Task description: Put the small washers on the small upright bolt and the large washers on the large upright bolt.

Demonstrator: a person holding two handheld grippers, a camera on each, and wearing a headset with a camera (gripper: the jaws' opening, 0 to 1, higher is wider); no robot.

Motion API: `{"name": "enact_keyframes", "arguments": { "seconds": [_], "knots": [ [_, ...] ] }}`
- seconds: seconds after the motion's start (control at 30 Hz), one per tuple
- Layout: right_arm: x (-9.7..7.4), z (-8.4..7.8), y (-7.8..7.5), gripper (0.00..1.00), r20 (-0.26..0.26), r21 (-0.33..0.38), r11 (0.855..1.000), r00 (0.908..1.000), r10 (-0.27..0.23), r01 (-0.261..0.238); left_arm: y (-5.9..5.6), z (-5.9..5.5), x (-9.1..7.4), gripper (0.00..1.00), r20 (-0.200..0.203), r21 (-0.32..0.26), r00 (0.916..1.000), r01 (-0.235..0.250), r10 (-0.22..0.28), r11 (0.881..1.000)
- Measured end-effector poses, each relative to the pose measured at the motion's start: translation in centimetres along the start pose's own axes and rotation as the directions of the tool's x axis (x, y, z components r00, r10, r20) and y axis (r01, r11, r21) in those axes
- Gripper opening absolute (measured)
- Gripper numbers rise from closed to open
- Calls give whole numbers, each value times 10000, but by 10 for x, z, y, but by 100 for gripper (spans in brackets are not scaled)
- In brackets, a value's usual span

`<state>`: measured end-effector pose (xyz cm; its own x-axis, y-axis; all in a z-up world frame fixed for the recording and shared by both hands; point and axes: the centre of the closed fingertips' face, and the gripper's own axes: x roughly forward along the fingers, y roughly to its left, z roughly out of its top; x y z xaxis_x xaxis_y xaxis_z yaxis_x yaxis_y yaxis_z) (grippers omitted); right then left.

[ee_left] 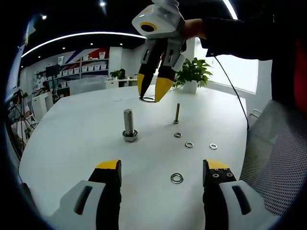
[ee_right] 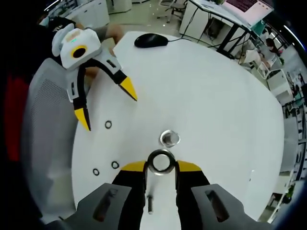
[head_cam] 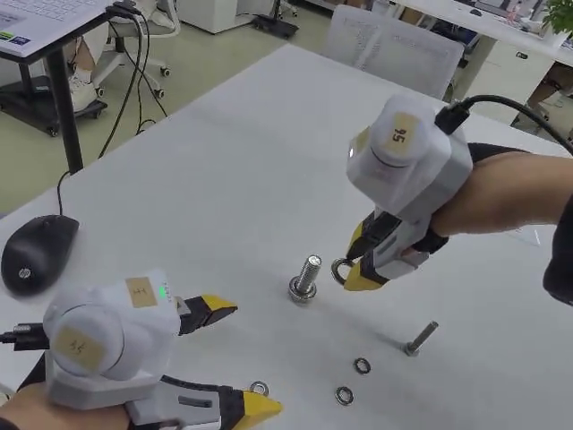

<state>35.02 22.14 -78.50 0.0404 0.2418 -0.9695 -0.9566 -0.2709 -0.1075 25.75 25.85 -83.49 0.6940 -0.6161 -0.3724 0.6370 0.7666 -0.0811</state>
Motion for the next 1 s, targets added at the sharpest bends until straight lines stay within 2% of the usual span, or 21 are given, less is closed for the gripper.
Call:
{"name": "enact_keyframes", "arguments": {
  "seconds": [0.4,1.0],
  "knots": [
    [3,11,-9,24,122,-208,9998,9999,21,-18,1,-2,0,68,-35,-67,10000,-90,89,9999],
    [11,18,-15,24,42,-357,9994,10000,18,-17,12,-7,-8,68,116,-236,9989,-452,455,9987]
  ]
}}
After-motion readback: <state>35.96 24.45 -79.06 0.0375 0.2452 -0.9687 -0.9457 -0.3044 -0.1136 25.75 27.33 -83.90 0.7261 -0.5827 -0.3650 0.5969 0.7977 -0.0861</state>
